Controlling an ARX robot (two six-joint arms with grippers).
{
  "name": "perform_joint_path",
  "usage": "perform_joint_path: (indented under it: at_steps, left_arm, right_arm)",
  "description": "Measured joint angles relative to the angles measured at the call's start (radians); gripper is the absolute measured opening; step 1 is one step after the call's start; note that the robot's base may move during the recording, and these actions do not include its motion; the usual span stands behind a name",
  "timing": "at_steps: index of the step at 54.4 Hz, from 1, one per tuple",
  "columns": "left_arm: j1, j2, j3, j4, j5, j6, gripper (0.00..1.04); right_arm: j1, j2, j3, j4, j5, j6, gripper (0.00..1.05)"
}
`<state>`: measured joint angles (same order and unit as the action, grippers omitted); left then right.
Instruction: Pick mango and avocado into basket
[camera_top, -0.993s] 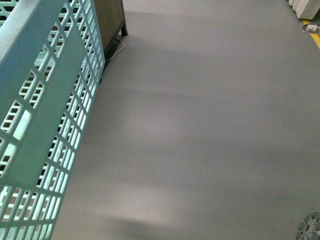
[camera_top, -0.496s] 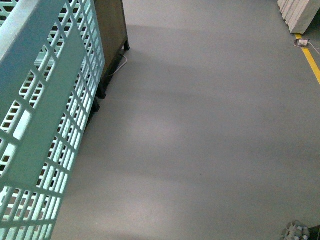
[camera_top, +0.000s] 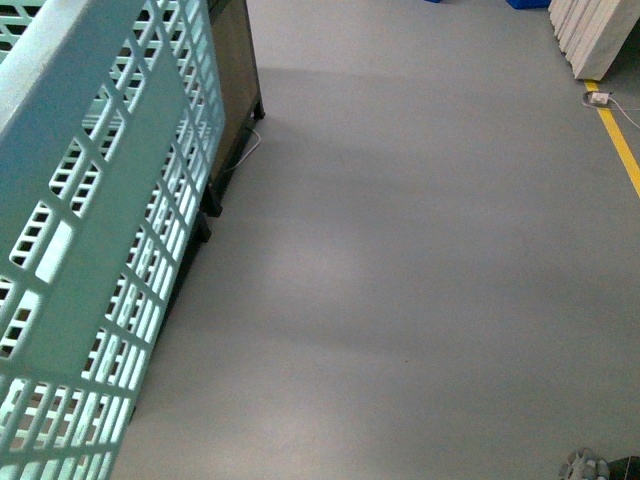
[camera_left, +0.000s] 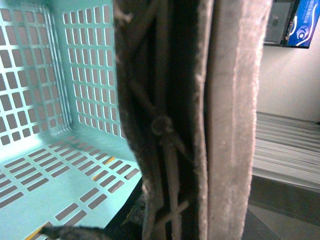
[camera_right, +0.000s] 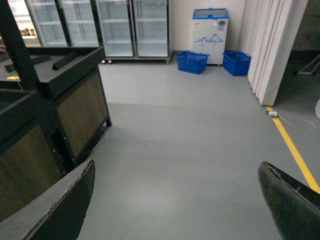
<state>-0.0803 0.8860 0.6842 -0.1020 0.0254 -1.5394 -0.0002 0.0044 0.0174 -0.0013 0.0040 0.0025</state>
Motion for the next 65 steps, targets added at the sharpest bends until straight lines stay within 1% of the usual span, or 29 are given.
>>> perform_joint_path:
  at_steps: [7, 16, 65]
  left_arm:
    - [0.000, 0.000, 0.000, 0.000, 0.002, -0.012, 0.16]
    - [0.003, 0.002, 0.000, 0.000, -0.022, -0.002, 0.16]
    - [0.003, 0.003, 0.001, -0.001, -0.018, -0.003, 0.16]
  right_arm:
    - [0.000, 0.000, 0.000, 0.000, -0.001, 0.000, 0.96]
    - [0.000, 0.000, 0.000, 0.000, -0.001, 0.000, 0.96]
    - [0.000, 0.000, 0.000, 0.000, -0.005, 0.000, 0.96]
